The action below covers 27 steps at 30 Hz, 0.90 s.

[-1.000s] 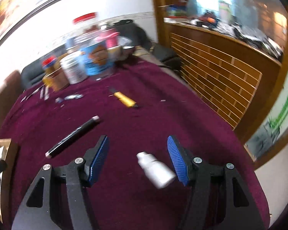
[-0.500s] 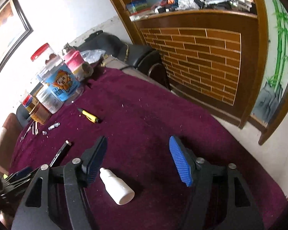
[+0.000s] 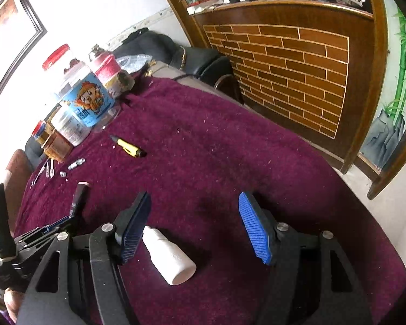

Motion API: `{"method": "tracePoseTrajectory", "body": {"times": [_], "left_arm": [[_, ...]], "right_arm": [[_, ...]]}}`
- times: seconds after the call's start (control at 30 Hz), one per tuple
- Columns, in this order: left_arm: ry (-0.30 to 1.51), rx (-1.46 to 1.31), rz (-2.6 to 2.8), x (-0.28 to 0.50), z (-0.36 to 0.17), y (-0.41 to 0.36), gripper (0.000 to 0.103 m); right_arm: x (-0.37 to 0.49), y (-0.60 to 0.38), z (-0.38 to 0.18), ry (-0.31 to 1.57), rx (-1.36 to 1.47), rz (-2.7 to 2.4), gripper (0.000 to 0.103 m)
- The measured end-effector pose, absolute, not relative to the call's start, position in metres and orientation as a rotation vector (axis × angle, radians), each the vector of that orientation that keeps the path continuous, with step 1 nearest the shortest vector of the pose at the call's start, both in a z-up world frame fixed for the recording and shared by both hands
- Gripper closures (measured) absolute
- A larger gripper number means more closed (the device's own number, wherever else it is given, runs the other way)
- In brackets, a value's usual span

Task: Organize rigid objects
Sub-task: 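Grasp the white-capped black marker with the left gripper, then grasp the white dropper bottle with the right gripper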

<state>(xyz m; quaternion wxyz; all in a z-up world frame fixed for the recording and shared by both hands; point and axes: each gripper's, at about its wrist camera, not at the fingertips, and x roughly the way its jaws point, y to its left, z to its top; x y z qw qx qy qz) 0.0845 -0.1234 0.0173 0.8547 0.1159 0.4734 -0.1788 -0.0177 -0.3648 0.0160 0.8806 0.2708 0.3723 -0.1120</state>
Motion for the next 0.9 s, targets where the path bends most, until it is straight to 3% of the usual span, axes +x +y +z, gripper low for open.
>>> {"method": "tracePoseTrajectory", "body": {"times": [0.53,0.87,0.9], "left_arm": [[0.938,0.102,-0.382,-0.017,0.054,-0.053,0.092],[0.938,0.025,-0.319,-0.047,0.047,-0.010,0.092],[0.942,0.012,-0.315,-0.049,0.046,-0.006,0.092]], "right_arm": [[-0.006,-0.341,0.007,0.860,0.419,-0.162,0.036],[-0.008,-0.323,0.009,0.906,0.302,-0.198,0.037],[-0.009,-0.320,0.009,0.919,0.284,-0.209,0.040]]}}
